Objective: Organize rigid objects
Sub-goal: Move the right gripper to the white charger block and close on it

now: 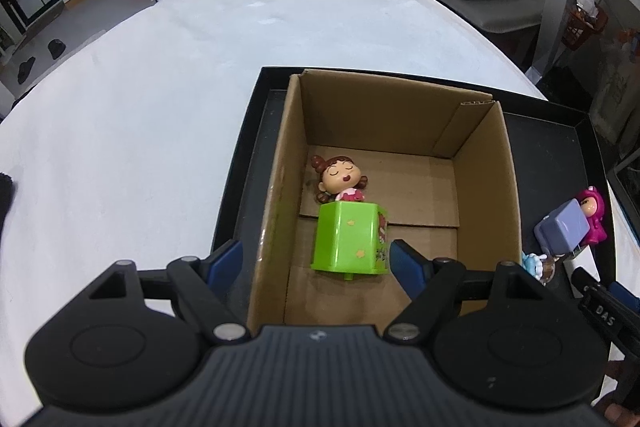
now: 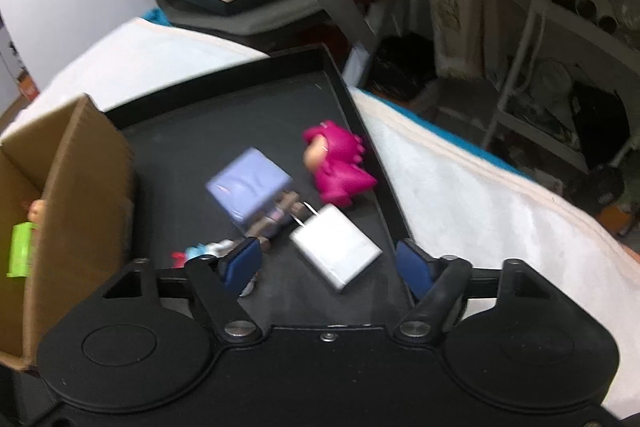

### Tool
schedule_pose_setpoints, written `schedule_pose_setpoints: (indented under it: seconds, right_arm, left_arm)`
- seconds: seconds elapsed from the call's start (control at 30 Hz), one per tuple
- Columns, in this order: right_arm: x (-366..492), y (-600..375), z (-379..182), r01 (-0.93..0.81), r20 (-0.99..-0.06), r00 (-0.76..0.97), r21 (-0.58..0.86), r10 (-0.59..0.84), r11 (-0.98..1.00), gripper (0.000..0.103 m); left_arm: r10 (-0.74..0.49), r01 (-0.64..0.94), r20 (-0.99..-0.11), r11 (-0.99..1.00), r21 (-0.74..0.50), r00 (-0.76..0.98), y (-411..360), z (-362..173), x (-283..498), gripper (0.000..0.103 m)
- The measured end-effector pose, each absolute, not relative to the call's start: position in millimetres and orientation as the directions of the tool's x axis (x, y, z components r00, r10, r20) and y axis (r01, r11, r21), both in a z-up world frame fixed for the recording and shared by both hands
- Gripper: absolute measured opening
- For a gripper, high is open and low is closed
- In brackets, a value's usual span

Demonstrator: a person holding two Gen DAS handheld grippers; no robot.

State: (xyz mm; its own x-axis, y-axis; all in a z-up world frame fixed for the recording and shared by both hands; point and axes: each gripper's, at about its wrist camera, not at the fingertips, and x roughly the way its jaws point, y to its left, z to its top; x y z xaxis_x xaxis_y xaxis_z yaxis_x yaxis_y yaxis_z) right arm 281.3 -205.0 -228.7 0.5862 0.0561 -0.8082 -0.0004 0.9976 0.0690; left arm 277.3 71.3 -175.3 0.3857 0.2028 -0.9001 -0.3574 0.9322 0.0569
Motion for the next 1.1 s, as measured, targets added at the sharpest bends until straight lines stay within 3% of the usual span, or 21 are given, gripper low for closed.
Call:
schedule_pose_setpoints:
  seconds: [0.3, 0.6, 1.1]
  right_arm:
    - [292.4, -200.5, -248.0, -0.002, -0.835, 0.550, 0.042, 0.036, 0.999, 0.064]
    - [293.6, -204.7, -248.9, -0.013, -0.825, 0.562, 0.065, 0.061, 0.998, 0.040]
    - [275.0, -202.5, -228.5, -0.081, -0.801, 0.587, 0.088, 0.119, 0.993, 0.037]
  left_arm:
    - [0.212, -0.348, -0.901, 0.934, 0.074, 0.377, 66.4, -178.0, 281.1, 0.079]
    - [0.207, -0.353, -0.901, 0.933, 0.065, 0.382, 68.6, -174.7, 279.3, 0.079]
    - [0.187, -0.370, -0.897, 0.929, 0.028, 0.400, 76.1, -170.3, 264.8, 0.079]
